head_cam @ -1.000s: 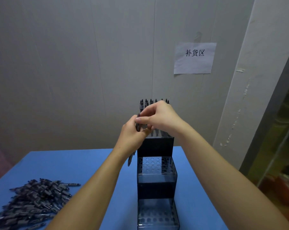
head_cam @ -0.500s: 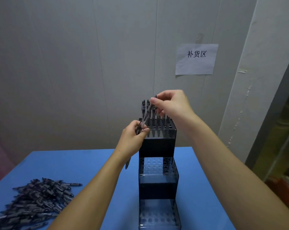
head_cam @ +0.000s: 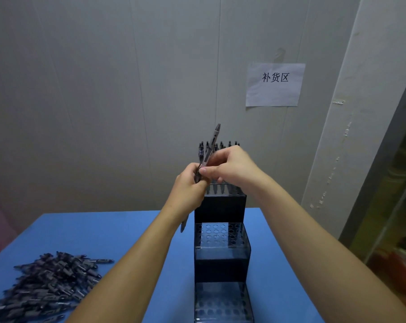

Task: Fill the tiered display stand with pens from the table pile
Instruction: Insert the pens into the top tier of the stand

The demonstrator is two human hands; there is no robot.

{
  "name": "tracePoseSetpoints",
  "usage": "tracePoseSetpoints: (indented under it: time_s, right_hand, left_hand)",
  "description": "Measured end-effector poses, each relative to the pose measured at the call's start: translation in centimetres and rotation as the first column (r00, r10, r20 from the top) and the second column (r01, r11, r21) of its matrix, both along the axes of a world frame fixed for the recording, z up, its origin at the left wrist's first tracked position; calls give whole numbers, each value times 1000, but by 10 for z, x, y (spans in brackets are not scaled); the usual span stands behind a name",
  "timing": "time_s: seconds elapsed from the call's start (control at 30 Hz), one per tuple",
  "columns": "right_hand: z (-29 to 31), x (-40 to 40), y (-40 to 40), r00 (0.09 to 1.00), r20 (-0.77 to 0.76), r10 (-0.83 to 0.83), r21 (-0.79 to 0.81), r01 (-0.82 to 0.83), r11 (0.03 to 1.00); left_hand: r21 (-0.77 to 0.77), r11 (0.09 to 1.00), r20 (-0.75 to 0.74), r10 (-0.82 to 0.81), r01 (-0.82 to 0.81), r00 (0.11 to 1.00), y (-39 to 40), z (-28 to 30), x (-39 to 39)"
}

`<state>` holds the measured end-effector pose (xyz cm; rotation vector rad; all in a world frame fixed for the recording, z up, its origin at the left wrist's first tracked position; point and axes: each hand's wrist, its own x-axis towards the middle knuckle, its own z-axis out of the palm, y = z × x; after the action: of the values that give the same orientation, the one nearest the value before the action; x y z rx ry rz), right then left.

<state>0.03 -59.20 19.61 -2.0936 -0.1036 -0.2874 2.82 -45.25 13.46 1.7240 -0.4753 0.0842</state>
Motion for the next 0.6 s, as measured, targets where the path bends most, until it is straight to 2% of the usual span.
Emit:
tracePoseSetpoints:
  time_s: [0.17,0.37,0.6]
  right_hand:
    - [14,-4,-19,998,44,-47,201,37,979]
    - [24,-7,-61,990,67,-128,69,123,990]
    - [19,-12,-92,985,101,-139,126,125,984]
  left_hand:
    - [26,1000,10,11,-12,1000,9,-5,0]
    - [-17,998,-16,63,-63,998,17,-12,8]
    - [-31,997,-9,73,-73,997,22,-17,15]
